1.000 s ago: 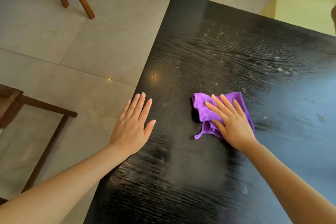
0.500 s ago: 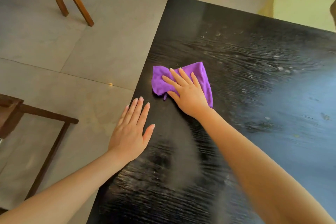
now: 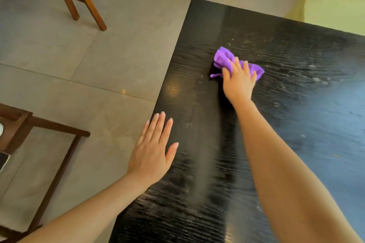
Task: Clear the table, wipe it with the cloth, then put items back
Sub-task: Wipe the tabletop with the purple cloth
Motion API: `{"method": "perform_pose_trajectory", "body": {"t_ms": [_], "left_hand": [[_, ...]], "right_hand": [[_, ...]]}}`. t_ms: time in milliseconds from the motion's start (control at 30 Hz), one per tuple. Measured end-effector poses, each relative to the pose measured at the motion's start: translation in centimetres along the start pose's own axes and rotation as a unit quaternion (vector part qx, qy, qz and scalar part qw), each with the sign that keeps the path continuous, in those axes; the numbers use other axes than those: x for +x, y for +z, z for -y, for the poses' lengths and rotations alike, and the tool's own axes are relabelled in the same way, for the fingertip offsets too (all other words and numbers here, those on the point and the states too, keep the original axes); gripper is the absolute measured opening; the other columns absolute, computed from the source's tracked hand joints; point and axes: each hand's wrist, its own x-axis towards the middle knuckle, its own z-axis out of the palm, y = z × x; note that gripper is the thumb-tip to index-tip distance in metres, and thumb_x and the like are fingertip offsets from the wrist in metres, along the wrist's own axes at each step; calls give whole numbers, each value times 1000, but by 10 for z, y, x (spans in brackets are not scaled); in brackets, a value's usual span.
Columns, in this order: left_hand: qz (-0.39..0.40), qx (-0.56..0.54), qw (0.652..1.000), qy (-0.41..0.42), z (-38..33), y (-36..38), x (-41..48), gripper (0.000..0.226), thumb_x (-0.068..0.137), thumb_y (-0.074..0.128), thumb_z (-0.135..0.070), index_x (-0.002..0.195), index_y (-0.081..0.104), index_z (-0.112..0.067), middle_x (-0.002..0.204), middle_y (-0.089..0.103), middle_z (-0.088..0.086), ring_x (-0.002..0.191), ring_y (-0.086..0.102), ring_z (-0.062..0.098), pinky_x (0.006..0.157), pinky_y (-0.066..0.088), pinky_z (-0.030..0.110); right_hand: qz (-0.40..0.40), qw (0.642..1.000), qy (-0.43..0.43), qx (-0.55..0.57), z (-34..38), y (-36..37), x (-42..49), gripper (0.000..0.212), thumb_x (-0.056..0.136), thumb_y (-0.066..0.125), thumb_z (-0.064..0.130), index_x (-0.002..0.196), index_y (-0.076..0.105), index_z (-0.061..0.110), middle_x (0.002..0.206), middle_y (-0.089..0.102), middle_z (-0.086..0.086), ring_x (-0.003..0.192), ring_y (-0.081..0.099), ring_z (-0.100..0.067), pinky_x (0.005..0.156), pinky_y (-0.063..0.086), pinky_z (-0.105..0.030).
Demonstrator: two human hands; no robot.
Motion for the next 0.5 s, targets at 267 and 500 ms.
{"method": "perform_pose_trajectory", "body": {"t_ms": [267,500], "left_hand": [[13,31,999,-3,0,0,0,66,97,15,-47,147,26,-6,155,25,18,144,22,29,117,23,43],[19,7,1000,-1,1,-4,0,69,97,7,-50,148,27,-8,156,24,14,145,19,26,118,14,38]], "right_hand": [[76,982,-174,-14,94,25,-44,46,98,29,43,141,38,30,155,31,2,146,17,-27,116,9,-54],[83,964,-251,-28,37,9,-49,47,96,43,35,142,39,31,154,33,4,146,21,-19,120,11,-43]]}}
